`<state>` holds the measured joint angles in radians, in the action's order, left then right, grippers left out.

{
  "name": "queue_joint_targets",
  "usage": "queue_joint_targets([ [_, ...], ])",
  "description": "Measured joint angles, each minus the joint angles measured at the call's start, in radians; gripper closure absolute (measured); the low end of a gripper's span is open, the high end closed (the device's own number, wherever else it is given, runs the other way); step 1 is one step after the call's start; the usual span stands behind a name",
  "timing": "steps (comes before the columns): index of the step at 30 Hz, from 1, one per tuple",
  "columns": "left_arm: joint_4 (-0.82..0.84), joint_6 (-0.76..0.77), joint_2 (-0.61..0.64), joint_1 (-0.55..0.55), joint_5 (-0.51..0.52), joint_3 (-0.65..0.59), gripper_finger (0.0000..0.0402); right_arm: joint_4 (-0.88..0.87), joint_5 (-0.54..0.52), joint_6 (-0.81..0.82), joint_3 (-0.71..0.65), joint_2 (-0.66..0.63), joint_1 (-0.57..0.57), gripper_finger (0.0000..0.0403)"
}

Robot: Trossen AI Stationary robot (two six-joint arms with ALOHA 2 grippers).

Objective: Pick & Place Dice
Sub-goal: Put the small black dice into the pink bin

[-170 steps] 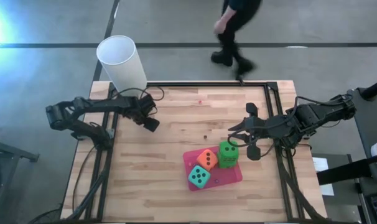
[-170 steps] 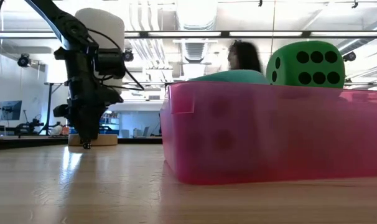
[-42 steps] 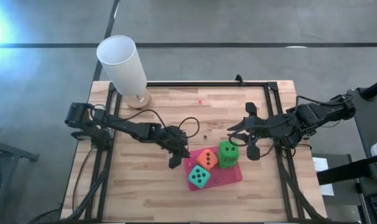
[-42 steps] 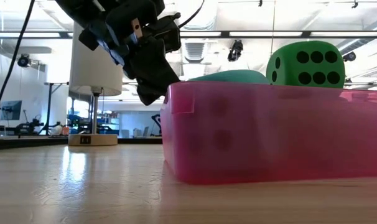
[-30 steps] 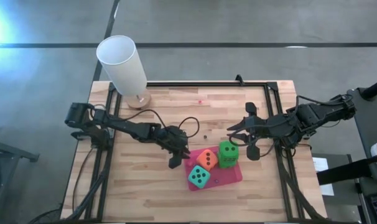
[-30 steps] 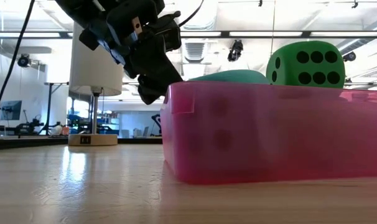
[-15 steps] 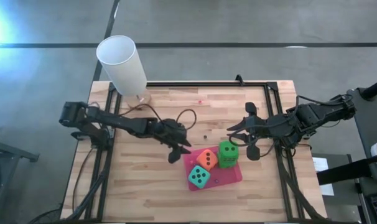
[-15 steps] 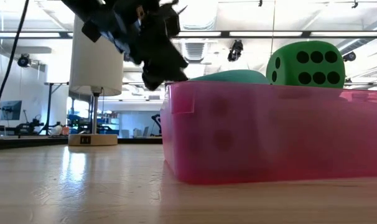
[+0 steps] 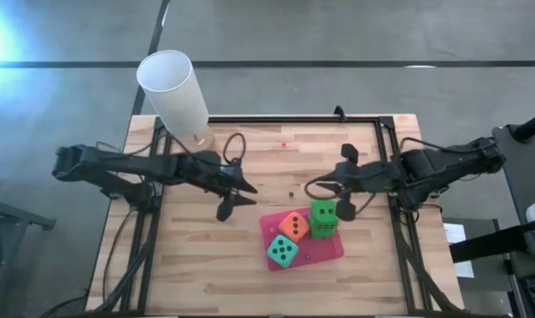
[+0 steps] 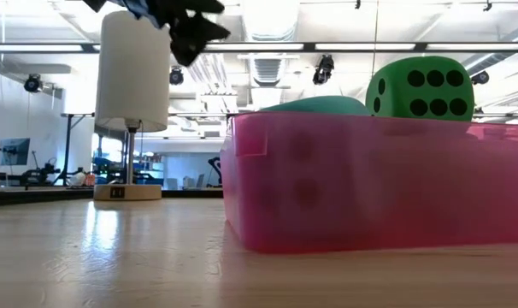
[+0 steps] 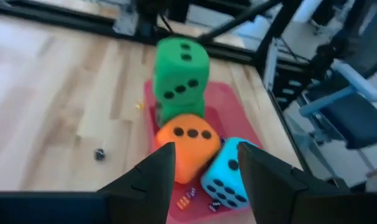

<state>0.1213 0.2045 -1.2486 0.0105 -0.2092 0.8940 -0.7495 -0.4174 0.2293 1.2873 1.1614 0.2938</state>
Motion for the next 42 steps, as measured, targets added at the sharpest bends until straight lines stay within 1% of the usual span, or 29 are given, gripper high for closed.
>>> queue_joint_targets([
  [2,0.05,-0.013,0.043,0.0,0.034,0.0,0.0229,-0.002,0.021,0.008,-0.013,0.006,-0.026,0.0365],
  [7,0.13,-0.026,0.127,0.0,0.118,0.0,0.024,0.015,0.138,0.012,-0.021,0.052,-0.124,0.0381],
  [9,0.172,-0.026,0.152,0.0,0.132,0.0,0.0243,0.015,0.188,0.005,-0.023,0.081,-0.16,0.0385],
  [14,0.205,-0.026,0.195,0.0,0.141,0.0,0.0249,0.004,0.283,-0.013,-0.024,0.16,-0.243,0.0393],
  [18,0.217,-0.026,0.203,0.0,0.143,0.0,0.0254,0.002,0.314,-0.078,-0.026,0.208,-0.282,0.0394],
  [21,0.216,-0.027,0.205,0.0,0.143,0.0,0.0256,0.015,0.366,-0.1,-0.03,0.223,-0.32,0.0394],
  [25,0.217,-0.052,0.205,-0.001,0.145,0.0,0.0259,0.022,0.459,-0.154,-0.035,0.273,-0.351,0.0394],
  [29,0.217,-0.053,0.205,-0.001,0.192,0.0,0.0261,0.028,0.545,-0.209,-0.035,0.333,-0.366,0.0394],
  [33,0.217,-0.048,0.205,-0.01,0.213,0.0,0.0259,0.033,0.568,-0.286,-0.036,0.386,-0.381,0.0394],
  [38,0.217,0.01,0.205,-0.028,0.244,0.0,0.0254,0.09,0.685,-0.357,-0.049,0.443,-0.424,0.0394],
  [42,0.217,0.032,0.205,-0.043,0.274,0.0,0.0252,0.122,0.706,-0.389,-0.053,0.491,-0.452,0.0394],
])
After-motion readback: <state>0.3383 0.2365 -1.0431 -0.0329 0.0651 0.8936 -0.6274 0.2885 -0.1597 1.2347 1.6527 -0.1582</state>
